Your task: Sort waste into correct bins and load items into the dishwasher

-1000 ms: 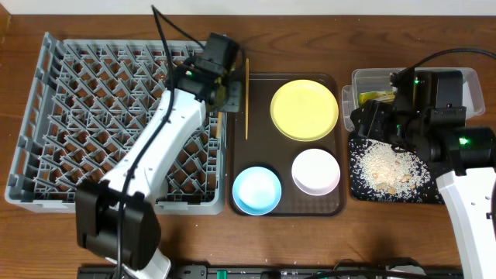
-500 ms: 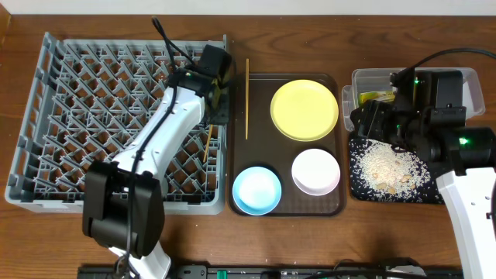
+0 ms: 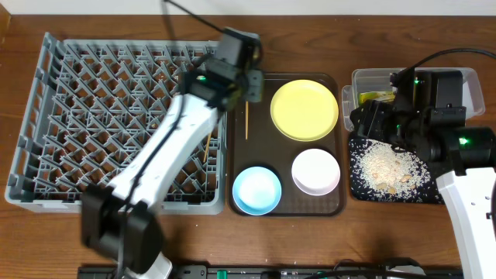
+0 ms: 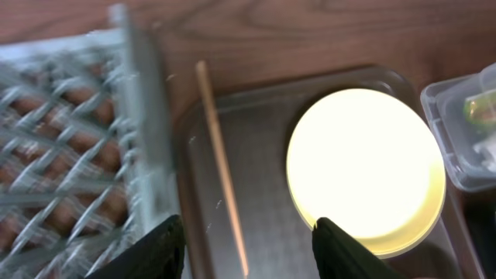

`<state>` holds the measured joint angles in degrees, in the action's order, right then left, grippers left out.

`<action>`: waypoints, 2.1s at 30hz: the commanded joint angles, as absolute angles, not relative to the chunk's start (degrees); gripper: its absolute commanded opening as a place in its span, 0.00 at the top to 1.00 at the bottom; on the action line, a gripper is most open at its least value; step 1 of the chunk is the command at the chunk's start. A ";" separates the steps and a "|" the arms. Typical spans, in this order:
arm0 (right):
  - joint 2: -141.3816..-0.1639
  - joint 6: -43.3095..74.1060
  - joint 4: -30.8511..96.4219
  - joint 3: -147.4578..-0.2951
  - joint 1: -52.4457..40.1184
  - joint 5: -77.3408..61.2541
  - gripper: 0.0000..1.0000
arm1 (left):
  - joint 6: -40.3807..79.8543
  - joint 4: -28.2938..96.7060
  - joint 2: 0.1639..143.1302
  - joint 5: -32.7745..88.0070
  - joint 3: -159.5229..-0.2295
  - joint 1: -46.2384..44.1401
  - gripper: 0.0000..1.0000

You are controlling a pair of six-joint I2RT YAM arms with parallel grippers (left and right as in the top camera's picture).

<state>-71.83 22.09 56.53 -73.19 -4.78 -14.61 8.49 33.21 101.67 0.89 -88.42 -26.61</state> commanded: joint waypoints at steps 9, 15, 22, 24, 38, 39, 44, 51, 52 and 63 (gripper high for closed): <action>-72.01 21.61 56.55 -72.95 -4.58 -14.83 0.39 | 6.20 25.17 119.77 -8.47 -88.36 -27.07 0.52; -72.01 21.61 56.51 -72.93 -4.58 -14.83 0.39 | 6.24 24.93 124.16 -8.40 -88.33 -27.09 0.60; -72.01 21.61 56.47 -72.93 -4.58 -14.83 0.39 | 6.87 25.19 126.98 -5.19 -88.20 -27.09 0.70; -72.01 21.58 56.45 -72.93 -4.58 -14.83 0.39 | 7.92 25.39 127.00 -2.96 -88.20 -27.09 0.75; -72.01 21.58 56.58 -72.93 -4.58 -14.83 0.39 | 12.29 27.09 119.59 2.39 -88.47 -26.41 0.92; -72.01 21.58 56.60 -72.93 -4.58 -14.83 0.39 | 12.80 27.86 117.62 2.39 -88.49 -26.35 0.92; -72.01 21.58 56.58 -72.93 -4.58 -14.83 0.39 | 13.91 34.39 106.50 2.31 -88.47 -25.67 0.92; -72.01 21.56 56.60 -72.93 -4.58 -14.81 0.39 | 14.70 50.22 95.22 -1.30 -88.47 -21.43 0.92; -72.01 21.56 56.60 -72.93 -4.56 -14.81 0.39 | 14.72 52.07 94.80 -1.52 -88.44 -20.67 0.92; -72.01 21.12 56.60 -72.93 -4.56 -14.83 0.39 | 14.22 53.80 96.66 -1.54 -80.71 -19.40 0.92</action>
<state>-71.83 21.89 56.53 -72.99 -4.78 -14.59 13.93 53.93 95.96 -0.60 -82.15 -19.40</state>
